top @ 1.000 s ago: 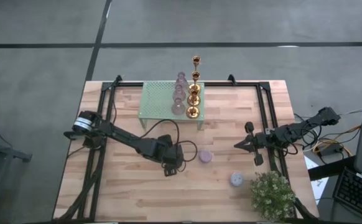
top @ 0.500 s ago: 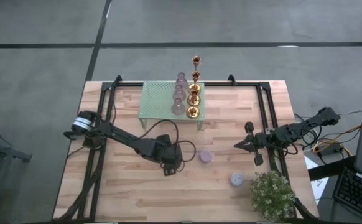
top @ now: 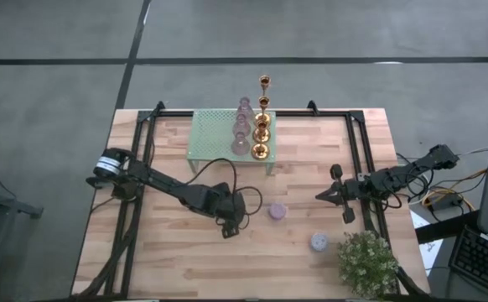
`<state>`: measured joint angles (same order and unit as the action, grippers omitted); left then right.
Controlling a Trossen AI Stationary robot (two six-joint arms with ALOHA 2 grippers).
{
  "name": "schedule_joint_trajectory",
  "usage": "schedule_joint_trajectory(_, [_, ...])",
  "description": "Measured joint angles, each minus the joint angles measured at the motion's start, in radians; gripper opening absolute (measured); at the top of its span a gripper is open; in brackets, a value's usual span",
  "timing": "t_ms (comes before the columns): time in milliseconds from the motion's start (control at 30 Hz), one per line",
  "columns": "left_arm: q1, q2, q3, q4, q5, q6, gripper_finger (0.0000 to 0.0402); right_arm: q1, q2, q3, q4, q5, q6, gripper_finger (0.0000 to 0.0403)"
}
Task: Pick & Place candle stick holders
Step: Put the blue scented candle on the shelf
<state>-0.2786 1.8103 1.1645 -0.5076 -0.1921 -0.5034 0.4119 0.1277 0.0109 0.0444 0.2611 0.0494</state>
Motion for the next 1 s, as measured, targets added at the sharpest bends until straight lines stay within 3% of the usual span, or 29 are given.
schedule_joint_trajectory(467, [-0.002,0.006,0.052,-0.017,-0.006,-0.076,0.0301,0.000,0.000,0.000,0.000,0.001,0.000,0.0008])
schedule_joint_trajectory(800, [-0.002,0.008,0.055,-0.035,-0.020,-0.118,0.0377,0.000,0.000,0.000,0.000,0.001,0.000,0.0008])
schedule_joint_trajectory(1000, [-0.002,0.010,0.055,-0.041,0.000,-0.091,0.0386,0.000,0.000,0.000,0.000,0.001,0.001,0.0008])
